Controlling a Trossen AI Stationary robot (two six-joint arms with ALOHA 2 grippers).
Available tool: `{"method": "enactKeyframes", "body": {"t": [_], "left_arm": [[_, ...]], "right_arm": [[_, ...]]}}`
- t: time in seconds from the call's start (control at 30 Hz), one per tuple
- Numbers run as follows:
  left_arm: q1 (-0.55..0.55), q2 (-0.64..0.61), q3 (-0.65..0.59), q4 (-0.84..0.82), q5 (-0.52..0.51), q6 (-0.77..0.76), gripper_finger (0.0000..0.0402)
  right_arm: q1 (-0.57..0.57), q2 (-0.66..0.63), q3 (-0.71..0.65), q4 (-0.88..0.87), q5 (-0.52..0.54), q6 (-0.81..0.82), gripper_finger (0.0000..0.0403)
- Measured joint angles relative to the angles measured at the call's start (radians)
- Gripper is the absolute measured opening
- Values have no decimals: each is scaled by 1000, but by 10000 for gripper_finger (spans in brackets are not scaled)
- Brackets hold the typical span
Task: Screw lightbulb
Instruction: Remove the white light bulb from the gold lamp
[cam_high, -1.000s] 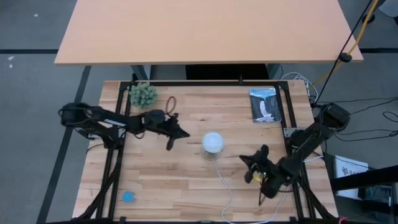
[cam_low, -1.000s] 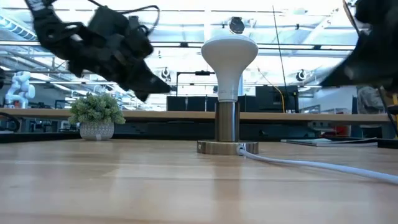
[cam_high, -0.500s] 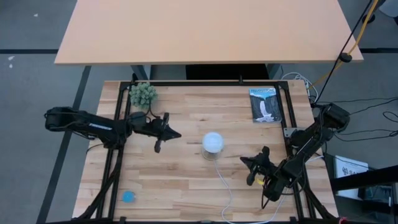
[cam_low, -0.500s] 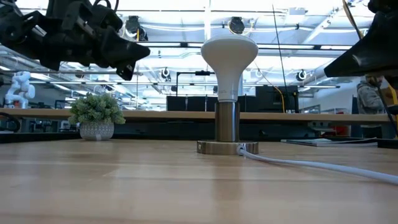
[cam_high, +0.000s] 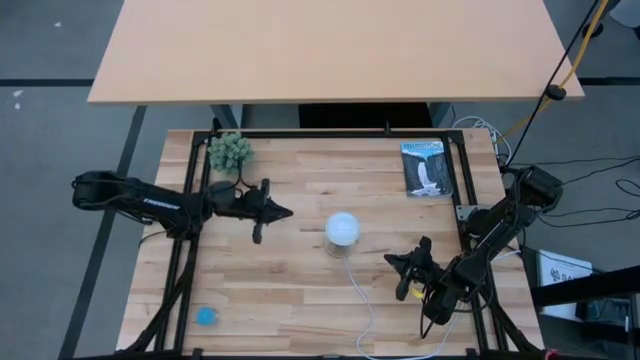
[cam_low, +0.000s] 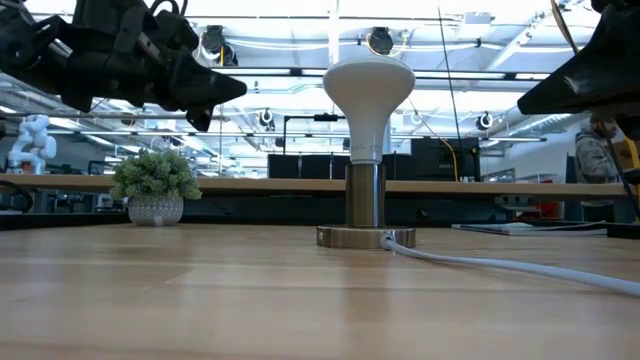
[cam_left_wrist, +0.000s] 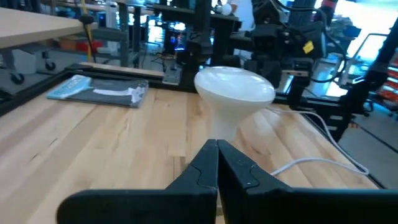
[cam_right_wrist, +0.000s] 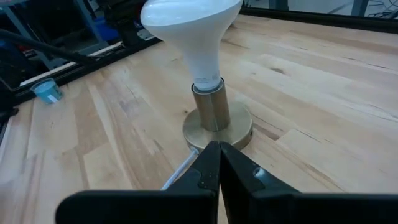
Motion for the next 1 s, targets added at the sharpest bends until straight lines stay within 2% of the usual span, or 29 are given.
{"method": "enactKeyframes", "body": {"t": [0.13, 0.33, 0.67, 1.0], "left_arm": [[-23, 20, 1, 0, -28, 30, 0], [-49, 116, 37, 14, -86, 51, 0], [-88, 312, 121, 29, -87, 53, 0], [-126, 419, 187, 31, -85, 55, 0]], "right_arm": [[-6, 0, 0, 0, 0, 0, 0], [-57, 0, 0, -2, -1, -8, 0], [-124, 0, 0, -1, -7, -7, 0], [-125, 0, 0, -1, -9, -7, 0]]}}
